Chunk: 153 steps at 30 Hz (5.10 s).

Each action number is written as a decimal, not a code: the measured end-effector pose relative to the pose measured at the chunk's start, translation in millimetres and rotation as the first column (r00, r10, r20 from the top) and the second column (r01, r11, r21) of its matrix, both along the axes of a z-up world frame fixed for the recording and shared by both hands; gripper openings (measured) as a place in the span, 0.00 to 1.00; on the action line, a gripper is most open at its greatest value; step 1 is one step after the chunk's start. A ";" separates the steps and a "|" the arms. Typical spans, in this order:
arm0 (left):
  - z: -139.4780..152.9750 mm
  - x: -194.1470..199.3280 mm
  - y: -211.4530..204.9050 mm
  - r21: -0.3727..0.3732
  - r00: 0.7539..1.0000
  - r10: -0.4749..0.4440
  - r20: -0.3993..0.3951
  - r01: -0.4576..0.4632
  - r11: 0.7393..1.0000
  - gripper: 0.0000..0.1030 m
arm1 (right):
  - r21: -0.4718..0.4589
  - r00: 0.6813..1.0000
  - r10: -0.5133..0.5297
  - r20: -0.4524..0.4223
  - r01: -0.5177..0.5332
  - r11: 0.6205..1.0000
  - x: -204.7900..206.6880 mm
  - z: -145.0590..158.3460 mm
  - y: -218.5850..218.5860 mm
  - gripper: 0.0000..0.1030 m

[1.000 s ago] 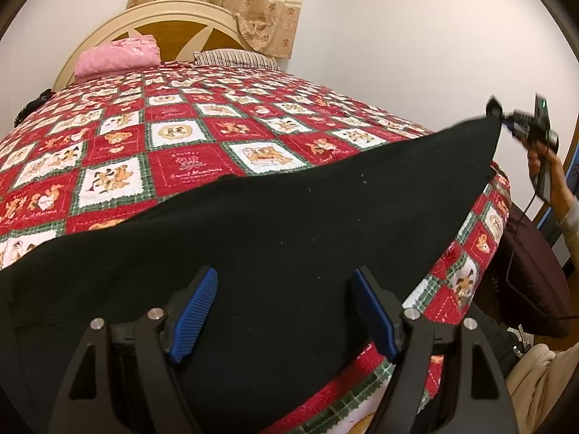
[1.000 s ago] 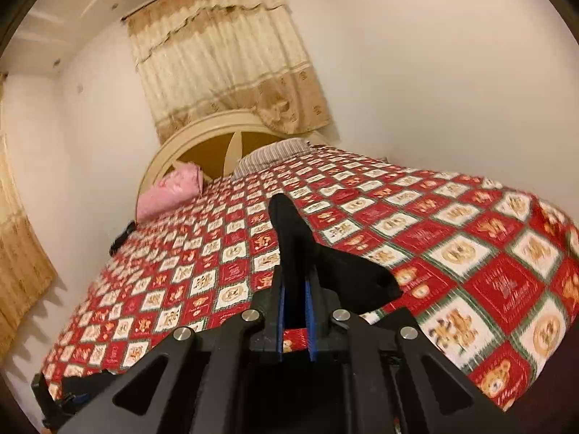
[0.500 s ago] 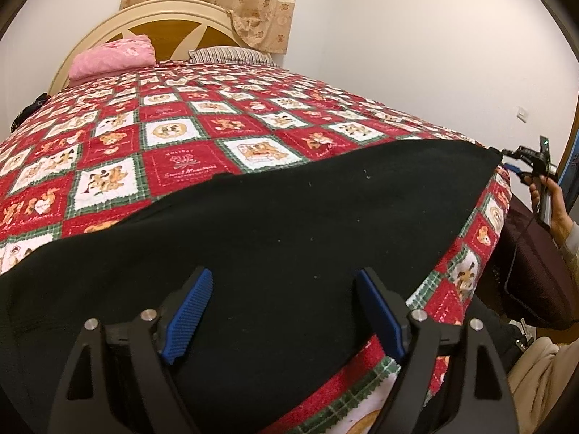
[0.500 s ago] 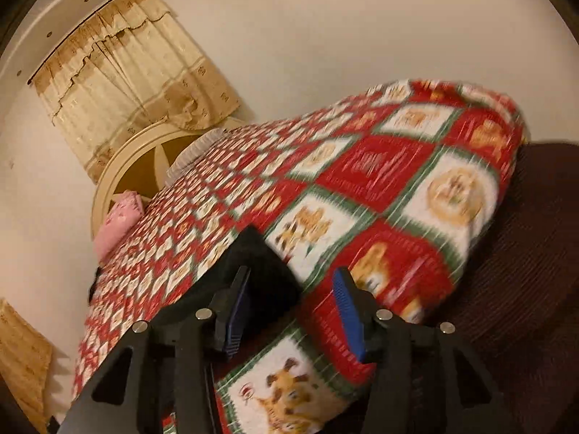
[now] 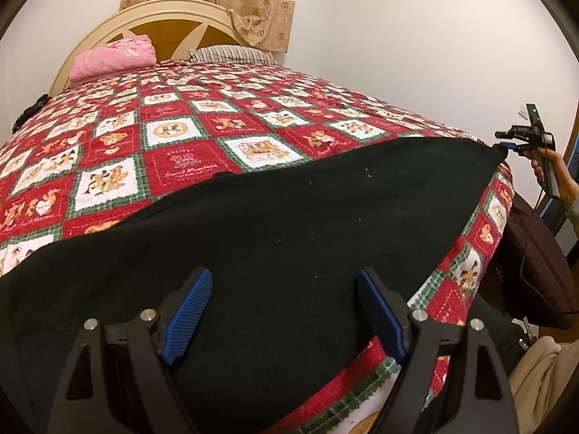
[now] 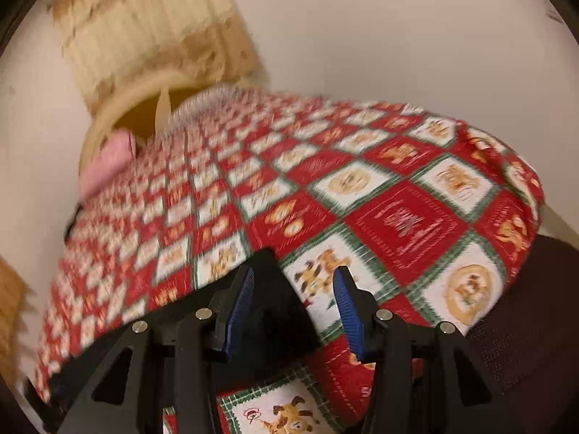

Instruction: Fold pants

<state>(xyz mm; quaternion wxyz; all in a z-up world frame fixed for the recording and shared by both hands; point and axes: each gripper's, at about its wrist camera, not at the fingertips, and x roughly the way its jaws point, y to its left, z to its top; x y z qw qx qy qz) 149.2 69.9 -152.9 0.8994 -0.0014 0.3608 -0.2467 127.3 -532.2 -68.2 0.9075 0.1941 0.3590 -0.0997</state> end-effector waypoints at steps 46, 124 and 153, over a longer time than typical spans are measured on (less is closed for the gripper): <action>-2.1 -0.6 1.3 -0.002 1.000 0.003 0.010 -0.003 1.000 0.87 | -0.333 0.994 0.104 -0.018 -0.104 0.937 64.2 12.2 39.4 0.03; -11.1 -20.8 110.7 0.067 0.920 0.379 0.099 -0.386 0.920 0.99 | 0.193 0.480 0.871 -0.108 -0.849 0.492 197.3 -82.3 495.9 0.45; -5.4 -30.1 112.8 0.065 0.910 0.404 0.098 -0.411 0.910 1.00 | 0.305 0.462 0.877 -0.131 -0.823 0.479 231.2 -133.5 554.5 0.05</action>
